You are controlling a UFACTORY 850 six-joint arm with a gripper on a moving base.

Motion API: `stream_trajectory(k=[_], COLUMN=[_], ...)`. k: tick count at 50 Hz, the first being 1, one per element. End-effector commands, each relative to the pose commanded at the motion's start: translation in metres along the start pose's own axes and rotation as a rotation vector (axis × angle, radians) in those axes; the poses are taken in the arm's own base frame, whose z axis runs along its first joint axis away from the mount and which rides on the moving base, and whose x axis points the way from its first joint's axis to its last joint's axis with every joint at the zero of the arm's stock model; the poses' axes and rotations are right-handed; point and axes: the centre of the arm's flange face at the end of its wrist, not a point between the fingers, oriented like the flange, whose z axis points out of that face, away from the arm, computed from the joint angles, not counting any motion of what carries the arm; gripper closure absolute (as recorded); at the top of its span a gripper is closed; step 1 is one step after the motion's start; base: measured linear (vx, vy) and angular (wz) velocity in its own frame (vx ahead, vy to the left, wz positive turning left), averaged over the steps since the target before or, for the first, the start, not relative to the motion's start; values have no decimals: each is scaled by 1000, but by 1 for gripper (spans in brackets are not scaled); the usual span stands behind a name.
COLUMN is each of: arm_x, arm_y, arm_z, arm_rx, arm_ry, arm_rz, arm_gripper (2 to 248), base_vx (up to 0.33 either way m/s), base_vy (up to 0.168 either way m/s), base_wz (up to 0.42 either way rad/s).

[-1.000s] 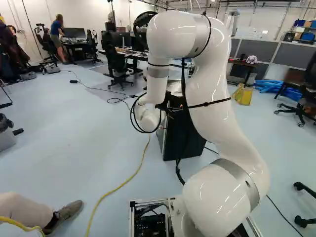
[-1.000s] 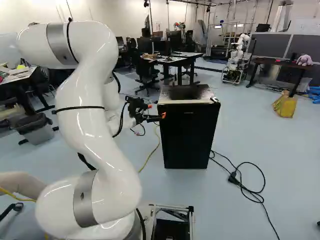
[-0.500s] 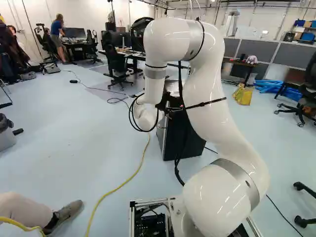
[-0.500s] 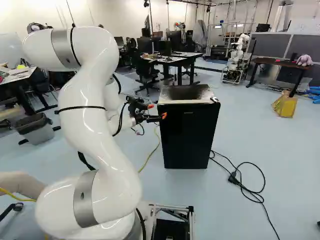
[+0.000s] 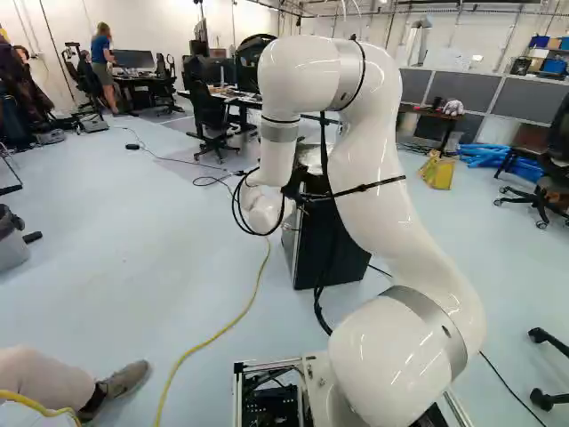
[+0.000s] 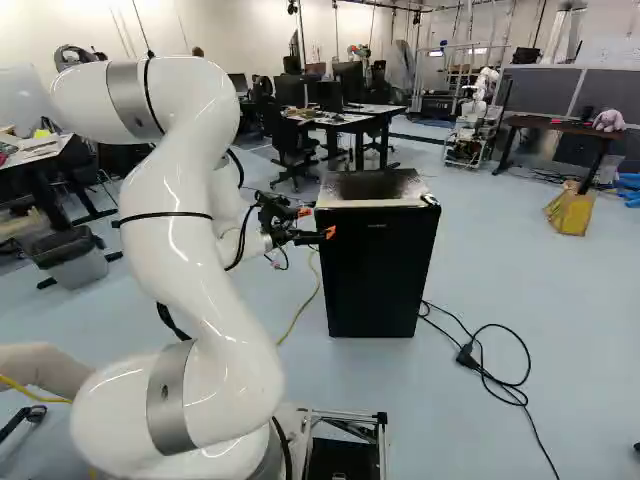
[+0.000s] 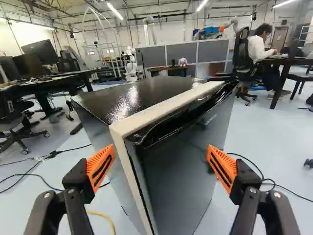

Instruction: Grab a drink from the fridge

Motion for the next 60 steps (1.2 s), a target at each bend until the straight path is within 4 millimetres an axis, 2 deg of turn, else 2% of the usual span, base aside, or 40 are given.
stream_trajectory(k=[60], arm_x=[0], arm_y=[7], arm_z=[0], arm_rx=[-79], arm_ry=[0], arm_rz=[14], arm_gripper=[3], base_vx=[0], base_vy=[0], base_wz=[0])
